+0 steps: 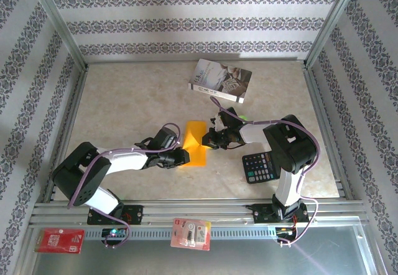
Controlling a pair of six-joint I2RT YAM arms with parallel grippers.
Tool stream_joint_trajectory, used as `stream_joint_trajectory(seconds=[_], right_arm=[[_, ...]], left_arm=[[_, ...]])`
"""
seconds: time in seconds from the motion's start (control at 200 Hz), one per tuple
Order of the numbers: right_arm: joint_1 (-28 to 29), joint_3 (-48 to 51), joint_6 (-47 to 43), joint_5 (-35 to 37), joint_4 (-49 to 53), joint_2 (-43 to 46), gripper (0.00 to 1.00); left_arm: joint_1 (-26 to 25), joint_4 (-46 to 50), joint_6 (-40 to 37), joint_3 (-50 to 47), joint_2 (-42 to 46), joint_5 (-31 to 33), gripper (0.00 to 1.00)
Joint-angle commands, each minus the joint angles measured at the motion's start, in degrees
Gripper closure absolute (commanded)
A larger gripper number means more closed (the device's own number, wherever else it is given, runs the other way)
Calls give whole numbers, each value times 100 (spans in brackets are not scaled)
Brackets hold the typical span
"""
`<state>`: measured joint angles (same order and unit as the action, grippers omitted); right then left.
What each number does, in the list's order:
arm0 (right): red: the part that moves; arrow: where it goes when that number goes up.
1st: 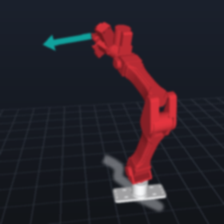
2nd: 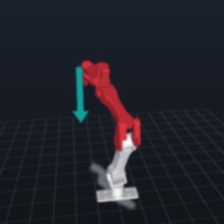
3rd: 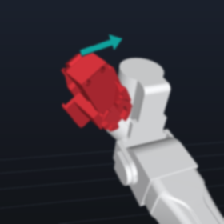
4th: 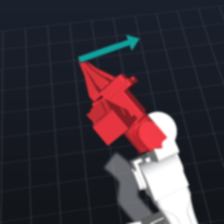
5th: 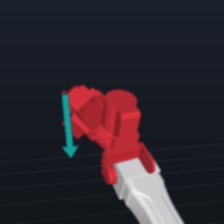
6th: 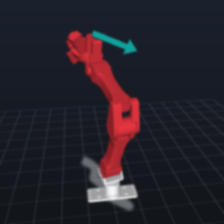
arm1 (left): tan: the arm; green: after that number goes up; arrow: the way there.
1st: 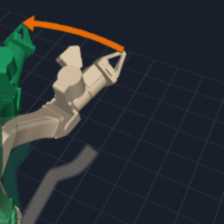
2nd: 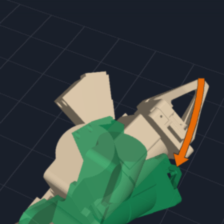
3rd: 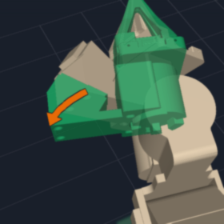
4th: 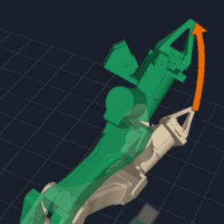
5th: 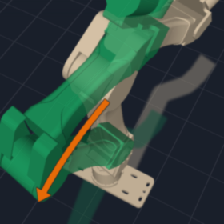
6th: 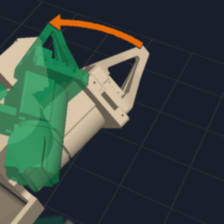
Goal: Fold a paper plane with a square sheet of paper (pick it up from the middle)
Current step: First fold the square sheet of paper in half at the center of the table.
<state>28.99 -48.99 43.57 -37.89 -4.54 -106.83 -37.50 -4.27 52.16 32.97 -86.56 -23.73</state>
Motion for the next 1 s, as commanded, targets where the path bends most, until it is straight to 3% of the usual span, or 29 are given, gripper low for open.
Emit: stream_joint_trajectory(seconds=[0.0,0.185,0.53,0.994], right_arm=[[40,259,-156,667,595,-540,100],[45,260,-157,670,594,-530,100],[42,272,-148,669,594,-523,100],[5,338,-165,695,589,-541,100]], left_arm=[[75,219,-114,193,267,43,75],[478,331,-451,789,77,-108,75],[864,597,-1050,2006,-1242,-515,76],[1165,352,-1164,2196,-2036,-650,74]])
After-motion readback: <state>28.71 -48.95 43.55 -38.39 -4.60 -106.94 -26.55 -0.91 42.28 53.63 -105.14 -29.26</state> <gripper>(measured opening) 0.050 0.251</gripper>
